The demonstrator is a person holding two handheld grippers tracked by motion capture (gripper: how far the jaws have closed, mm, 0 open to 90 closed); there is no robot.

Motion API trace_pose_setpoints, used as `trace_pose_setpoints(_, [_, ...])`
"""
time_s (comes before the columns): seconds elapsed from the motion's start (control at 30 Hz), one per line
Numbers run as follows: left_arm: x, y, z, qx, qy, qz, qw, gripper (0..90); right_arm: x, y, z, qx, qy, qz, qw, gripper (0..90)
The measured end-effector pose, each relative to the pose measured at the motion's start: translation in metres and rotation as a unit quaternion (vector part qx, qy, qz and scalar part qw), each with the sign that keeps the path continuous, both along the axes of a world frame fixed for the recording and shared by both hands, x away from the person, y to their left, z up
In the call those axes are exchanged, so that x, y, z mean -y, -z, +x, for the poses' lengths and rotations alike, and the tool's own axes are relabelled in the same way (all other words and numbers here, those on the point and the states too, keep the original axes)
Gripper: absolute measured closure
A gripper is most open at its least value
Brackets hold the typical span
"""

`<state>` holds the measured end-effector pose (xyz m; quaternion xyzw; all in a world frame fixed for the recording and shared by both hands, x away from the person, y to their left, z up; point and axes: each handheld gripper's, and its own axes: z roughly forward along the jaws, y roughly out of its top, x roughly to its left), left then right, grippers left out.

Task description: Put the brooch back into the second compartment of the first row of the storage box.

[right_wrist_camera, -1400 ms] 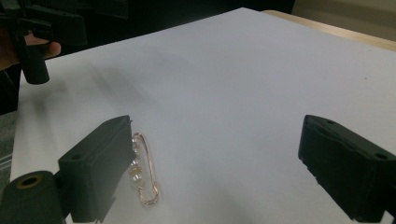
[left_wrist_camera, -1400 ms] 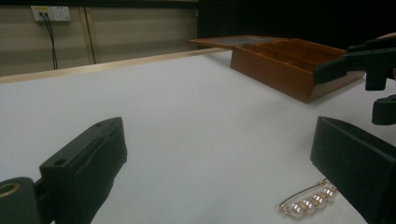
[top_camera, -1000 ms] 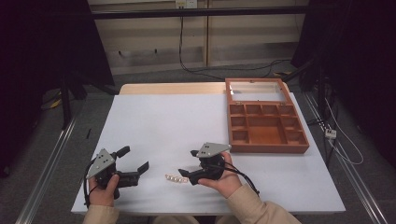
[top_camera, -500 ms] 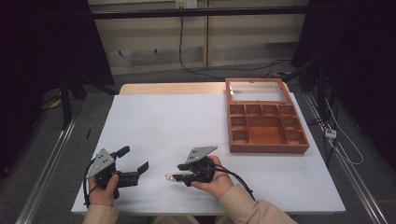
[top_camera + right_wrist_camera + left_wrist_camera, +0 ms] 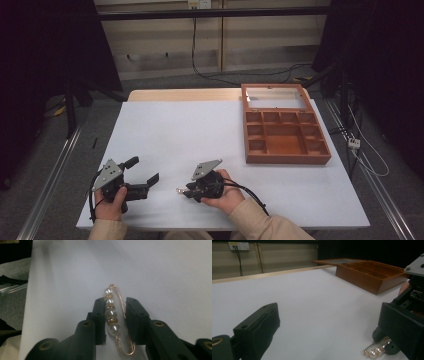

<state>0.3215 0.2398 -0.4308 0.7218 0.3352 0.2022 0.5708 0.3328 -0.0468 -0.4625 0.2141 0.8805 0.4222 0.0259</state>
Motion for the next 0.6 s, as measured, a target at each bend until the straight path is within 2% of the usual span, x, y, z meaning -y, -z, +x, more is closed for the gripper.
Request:
trace_pose_setpoints(0.03, [0.000,0.000,0.000,0.000,0.001,0.000,1.0000,3.5,0.000,0.000,0.000,0.001,0.000,-0.002,1.0000,73.3])
trace_pose_setpoints(0.07, [0.000,0.000,0.000,0.001,0.001,0.001,1.0000,3.5,0.000,0.000,0.000,0.006,0.003,-0.005,1.0000,80.1])
trace_pose_setpoints(0.1, [0.000,0.000,0.000,0.001,0.002,0.002,1.0000,3.5,0.000,-0.001,0.000,0.012,0.003,-0.009,0.9999,80.4])
trace_pose_setpoints(0.27, [-0.001,0.000,0.000,0.002,-0.001,0.001,1.0000,3.5,0.002,-0.001,0.002,-0.002,0.007,0.002,1.0000,80.6])
trace_pose_setpoints(0.37, [-0.001,0.000,0.000,0.002,0.001,0.002,1.0000,3.5,0.004,-0.003,0.003,-0.003,0.008,0.007,0.9999,80.6])
trace_pose_setpoints(0.6, [-0.001,0.000,0.000,0.001,0.001,0.001,1.0000,3.5,0.016,-0.010,0.009,-0.018,0.019,0.025,0.9994,80.7])
